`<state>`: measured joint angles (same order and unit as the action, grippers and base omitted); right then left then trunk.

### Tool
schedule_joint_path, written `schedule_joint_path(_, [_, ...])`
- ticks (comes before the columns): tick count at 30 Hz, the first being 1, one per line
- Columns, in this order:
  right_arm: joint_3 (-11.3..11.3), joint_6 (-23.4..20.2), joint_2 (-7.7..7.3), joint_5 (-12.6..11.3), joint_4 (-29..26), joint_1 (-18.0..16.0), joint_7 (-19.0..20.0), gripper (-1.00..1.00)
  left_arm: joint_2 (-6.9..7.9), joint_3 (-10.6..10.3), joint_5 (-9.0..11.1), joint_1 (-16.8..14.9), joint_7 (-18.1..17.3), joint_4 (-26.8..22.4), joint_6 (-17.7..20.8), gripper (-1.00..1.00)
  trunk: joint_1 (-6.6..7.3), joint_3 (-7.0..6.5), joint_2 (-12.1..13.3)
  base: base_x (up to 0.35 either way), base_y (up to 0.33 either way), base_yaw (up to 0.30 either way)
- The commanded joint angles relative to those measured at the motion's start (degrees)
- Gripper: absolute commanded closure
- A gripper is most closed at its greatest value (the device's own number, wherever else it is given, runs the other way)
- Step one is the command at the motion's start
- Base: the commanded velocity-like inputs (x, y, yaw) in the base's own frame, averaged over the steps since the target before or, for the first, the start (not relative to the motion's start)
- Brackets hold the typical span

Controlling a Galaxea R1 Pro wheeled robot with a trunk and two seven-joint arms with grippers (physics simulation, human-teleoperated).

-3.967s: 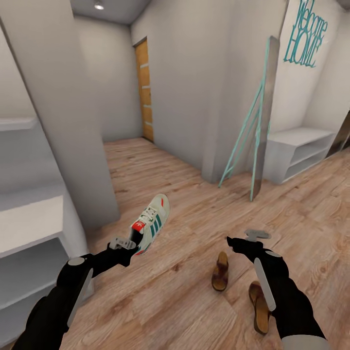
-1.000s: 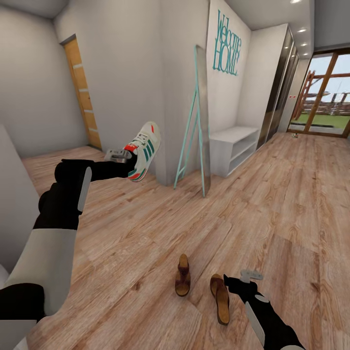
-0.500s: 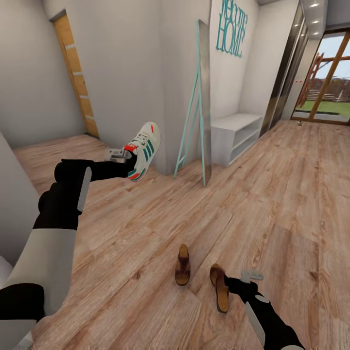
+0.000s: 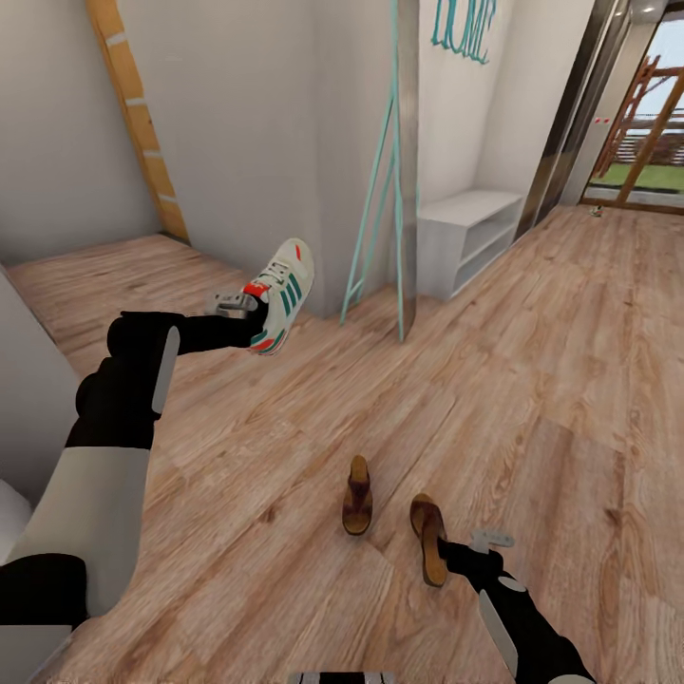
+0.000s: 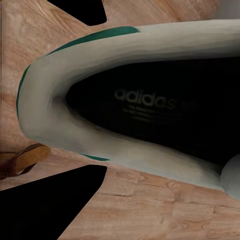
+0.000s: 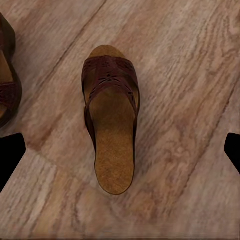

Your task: Pick up the two gym shoes and the two sandals from the corridor floor and place them onto the hallstand (shoe rack) in the corridor, making sure they are on the rack and not on the floor. Arrange them so the two gym shoes are next to each other and the two sandals are next to each other.

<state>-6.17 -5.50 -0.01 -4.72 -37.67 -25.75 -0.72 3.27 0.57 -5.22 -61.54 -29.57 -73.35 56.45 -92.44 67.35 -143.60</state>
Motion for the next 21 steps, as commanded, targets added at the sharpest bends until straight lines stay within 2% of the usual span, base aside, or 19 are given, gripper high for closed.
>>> schedule_joint_path(1, [0.0, -0.3, 0.01, -0.5, -0.1, 0.0, -0.1, -1.00, -0.01, 0.1, -0.5, -0.1, -0.6, 0.0, 0.2, 1.00, -0.01, 0.37, 0.0, 0.000, 0.000, 0.077])
schedule_joint_path(21, [0.0, -0.3, -0.07, -0.4, -0.1, 0.0, 0.0, -1.00, -0.04, 0.1, -0.5, 0.0, -0.6, 0.0, 0.2, 1.00, -0.52, 6.58, -0.3, 0.000, 0.000, 0.151])
